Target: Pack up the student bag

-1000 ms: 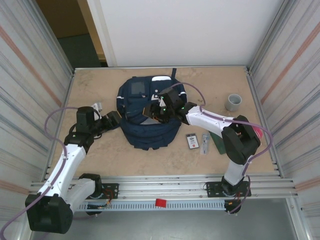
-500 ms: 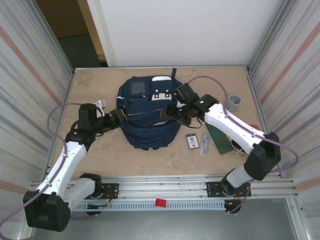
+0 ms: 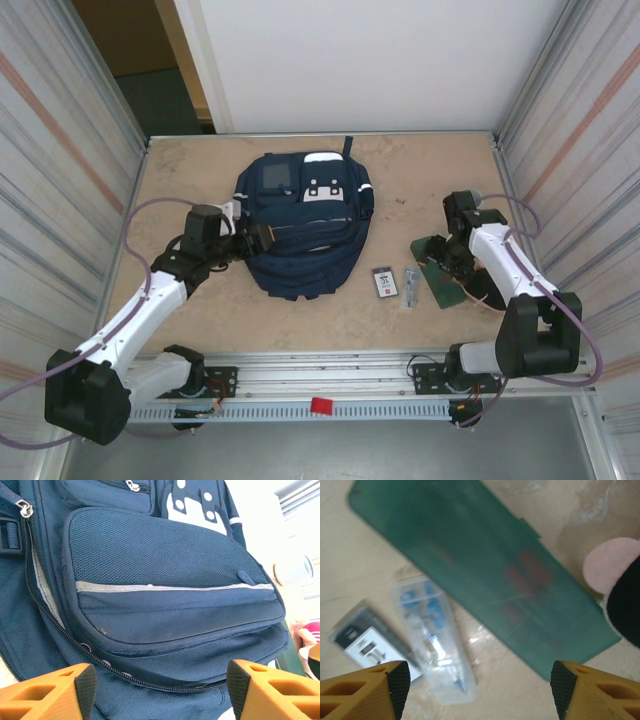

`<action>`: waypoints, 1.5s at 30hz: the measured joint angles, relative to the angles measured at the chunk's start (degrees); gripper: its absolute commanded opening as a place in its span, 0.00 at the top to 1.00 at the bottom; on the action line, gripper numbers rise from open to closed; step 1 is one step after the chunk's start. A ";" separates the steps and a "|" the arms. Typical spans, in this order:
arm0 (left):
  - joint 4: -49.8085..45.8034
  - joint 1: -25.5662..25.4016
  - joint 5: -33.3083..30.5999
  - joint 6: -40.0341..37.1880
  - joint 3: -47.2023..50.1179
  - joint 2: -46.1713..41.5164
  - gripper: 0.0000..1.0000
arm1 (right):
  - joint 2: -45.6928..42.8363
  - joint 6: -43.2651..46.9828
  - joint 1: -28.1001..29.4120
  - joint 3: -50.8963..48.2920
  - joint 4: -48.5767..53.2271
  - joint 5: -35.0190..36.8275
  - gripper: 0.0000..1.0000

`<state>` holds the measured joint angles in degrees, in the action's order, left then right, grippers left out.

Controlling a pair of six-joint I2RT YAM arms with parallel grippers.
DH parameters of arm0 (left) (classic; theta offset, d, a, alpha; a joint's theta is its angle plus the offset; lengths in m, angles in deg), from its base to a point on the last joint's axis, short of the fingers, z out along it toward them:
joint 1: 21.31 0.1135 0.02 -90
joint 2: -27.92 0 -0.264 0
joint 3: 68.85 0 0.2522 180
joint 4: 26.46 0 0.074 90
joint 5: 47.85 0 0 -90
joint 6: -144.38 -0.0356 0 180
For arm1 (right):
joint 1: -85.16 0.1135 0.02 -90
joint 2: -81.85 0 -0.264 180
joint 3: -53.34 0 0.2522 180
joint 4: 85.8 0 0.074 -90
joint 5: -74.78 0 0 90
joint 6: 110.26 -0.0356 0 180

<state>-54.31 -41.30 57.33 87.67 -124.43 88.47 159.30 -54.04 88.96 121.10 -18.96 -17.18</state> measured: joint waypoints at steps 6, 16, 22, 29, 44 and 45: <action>0.87 -0.02 0.13 -0.02 0.00 0.04 0.29 | 1.22 0.37 -3.32 -4.92 -6.95 -0.68 0.25; 1.25 -0.39 0.22 0.00 0.00 0.04 0.29 | 1.22 -0.50 -3.65 -9.40 -14.67 -6.29 0.26; 2.40 -0.70 0.46 0.00 0.00 0.98 0.29 | -0.74 -3.37 2.67 -10.99 -17.05 -10.08 0.25; 2.43 -0.79 1.29 -0.02 0.00 1.49 0.29 | -1.33 -3.48 8.63 -2.36 -7.10 -5.73 0.16; 2.34 -0.79 1.29 -0.07 -0.07 1.49 0.29 | 17.68 10.10 8.46 9.22 -4.17 2.25 0.11; 2.32 -0.79 1.27 -0.07 -0.07 1.49 0.29 | 18.78 10.47 8.46 9.22 -4.37 2.25 0.11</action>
<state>-52.00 -42.09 58.59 87.61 -124.50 89.96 178.08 -43.57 97.42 130.32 -23.33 -14.93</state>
